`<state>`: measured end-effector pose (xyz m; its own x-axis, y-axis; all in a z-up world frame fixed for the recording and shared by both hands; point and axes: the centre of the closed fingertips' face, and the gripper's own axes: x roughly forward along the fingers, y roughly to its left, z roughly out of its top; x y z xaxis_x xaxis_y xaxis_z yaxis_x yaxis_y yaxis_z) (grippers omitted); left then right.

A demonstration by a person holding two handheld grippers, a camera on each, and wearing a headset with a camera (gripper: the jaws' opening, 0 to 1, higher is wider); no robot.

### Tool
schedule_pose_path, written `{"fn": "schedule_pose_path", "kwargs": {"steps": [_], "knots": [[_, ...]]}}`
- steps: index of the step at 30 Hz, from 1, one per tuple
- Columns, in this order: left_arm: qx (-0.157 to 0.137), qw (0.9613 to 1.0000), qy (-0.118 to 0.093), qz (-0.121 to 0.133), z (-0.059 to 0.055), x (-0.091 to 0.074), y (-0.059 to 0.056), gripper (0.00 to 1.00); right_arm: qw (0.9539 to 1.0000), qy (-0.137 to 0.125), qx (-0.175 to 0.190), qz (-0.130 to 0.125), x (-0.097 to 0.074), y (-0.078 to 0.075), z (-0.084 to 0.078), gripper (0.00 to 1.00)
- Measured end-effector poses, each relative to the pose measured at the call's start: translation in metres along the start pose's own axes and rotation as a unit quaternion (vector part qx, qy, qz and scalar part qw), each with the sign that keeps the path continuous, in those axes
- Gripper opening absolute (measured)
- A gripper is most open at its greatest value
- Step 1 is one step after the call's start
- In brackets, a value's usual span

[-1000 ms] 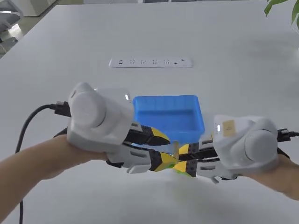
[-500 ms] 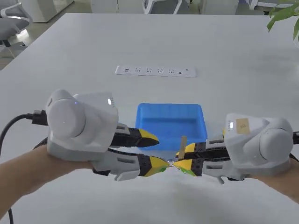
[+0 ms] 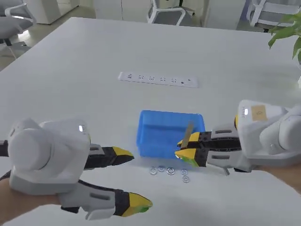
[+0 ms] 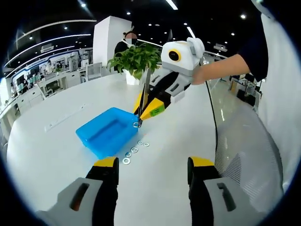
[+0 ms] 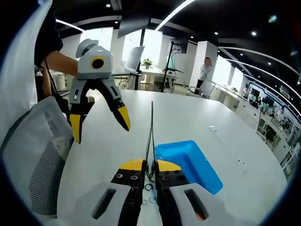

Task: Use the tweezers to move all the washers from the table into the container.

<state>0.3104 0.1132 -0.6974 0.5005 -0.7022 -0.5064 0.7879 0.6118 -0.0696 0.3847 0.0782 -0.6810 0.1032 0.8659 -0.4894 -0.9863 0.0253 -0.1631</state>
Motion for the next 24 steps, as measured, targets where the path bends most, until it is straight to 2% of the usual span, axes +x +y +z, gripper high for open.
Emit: {"fn": "schedule_pose_path", "kwargs": {"steps": [1,4,6,10,14,19,24], "knots": [[-0.003,0.9999,-0.004,0.011,-0.002,-0.003,0.003,0.68,1.0000,-0.003,-0.001,-0.001,0.000,-0.002,0.003,0.09],[-0.030,0.9992,-0.013,0.025,-0.009,-0.005,0.005,0.77,0.9999,-0.011,-0.009,-0.007,0.000,-0.012,0.012,0.09],[-0.031,0.9991,-0.008,0.029,-0.011,-0.004,0.002,0.81,0.9998,-0.010,-0.013,-0.009,0.001,-0.016,0.015,0.09],[-0.035,0.9987,-0.008,0.036,-0.015,-0.006,0.003,0.94,0.9997,-0.009,-0.020,-0.013,0.002,-0.032,0.018,0.09],[-0.044,0.9982,-0.007,0.040,-0.020,-0.010,0.008,0.99,0.9996,-0.005,-0.019,-0.018,0.011,-0.049,0.013,0.09],[-0.058,0.9970,-0.004,0.051,-0.023,-0.014,0.011,0.99,0.9996,-0.010,0.002,-0.027,0.028,-0.069,0.007,0.09],[-0.072,0.9948,-0.010,0.070,-0.024,-0.016,0.016,0.99,0.9995,-0.001,0.014,-0.029,0.051,-0.086,-0.006,0.09]]}}
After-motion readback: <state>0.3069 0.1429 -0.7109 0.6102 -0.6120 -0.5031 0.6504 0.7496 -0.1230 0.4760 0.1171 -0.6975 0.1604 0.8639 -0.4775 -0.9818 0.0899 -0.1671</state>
